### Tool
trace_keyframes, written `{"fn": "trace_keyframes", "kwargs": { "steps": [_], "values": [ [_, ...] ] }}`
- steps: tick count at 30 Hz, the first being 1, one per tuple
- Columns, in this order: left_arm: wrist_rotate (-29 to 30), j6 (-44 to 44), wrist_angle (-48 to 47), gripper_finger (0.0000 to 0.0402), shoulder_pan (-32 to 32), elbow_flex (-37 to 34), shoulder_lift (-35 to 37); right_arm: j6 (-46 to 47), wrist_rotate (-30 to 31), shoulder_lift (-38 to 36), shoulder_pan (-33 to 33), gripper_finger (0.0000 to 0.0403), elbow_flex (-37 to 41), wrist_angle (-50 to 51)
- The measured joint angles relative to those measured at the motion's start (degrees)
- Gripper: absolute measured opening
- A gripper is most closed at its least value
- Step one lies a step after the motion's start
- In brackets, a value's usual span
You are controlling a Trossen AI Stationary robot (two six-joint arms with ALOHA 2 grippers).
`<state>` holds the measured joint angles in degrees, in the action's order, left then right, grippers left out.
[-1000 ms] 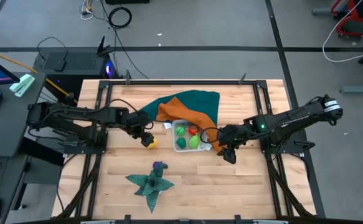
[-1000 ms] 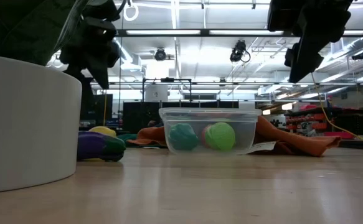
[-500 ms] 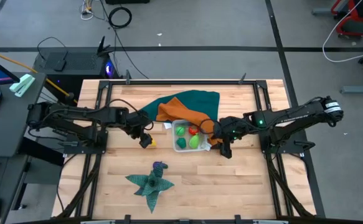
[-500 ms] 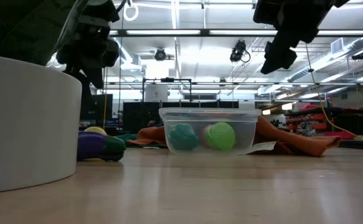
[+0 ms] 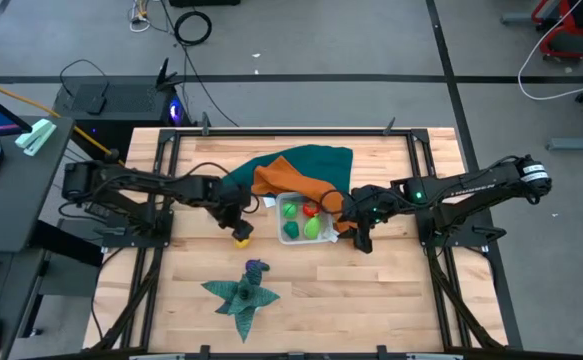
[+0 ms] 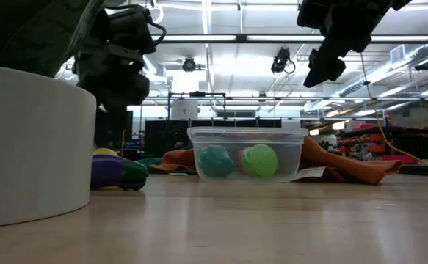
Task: Pick and placing Produce into tupperware
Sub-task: Put the lemon into the transparent bin
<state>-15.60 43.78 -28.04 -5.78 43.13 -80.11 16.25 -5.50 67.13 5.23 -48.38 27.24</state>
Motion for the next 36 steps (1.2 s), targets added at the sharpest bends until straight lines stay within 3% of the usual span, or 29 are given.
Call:
{"fn": "trace_keyframes", "kwargs": {
  "steps": [3, 14, 19, 26, 36],
  "values": [
    [-0.44, -1.4, -0.75, 0.0286, 0.57, 0.0, -0.95, 0.03, -0.08, 0.0, 0.0, 0.0199, 0.0, 0.02],
    [-1.85, 8.8, -1.28, 0.0286, -1.05, -0.02, -0.99, -0.5, -0.22, 0.0, 0.02, 0.0199, 0.0, -0.47],
    [-1.81, -1.29, 1.16, 0.0286, -1.93, -0.02, -0.99, -2.28, -0.2, 0.0, 0.0, 0.0199, 0.0, -0.59],
    [3.59, -18.03, 1.27, 0.0286, -1.93, 0.0, -0.97, -2.46, -0.2, 0.0, 0.02, 0.0199, 0.0, -0.55],
    [6.85, -17.86, 1.14, 0.0286, -2.17, 0.0, -0.95, -1.03, -0.17, 0.0, 0.02, 0.0199, 0.0, -0.55]
  ]
}}
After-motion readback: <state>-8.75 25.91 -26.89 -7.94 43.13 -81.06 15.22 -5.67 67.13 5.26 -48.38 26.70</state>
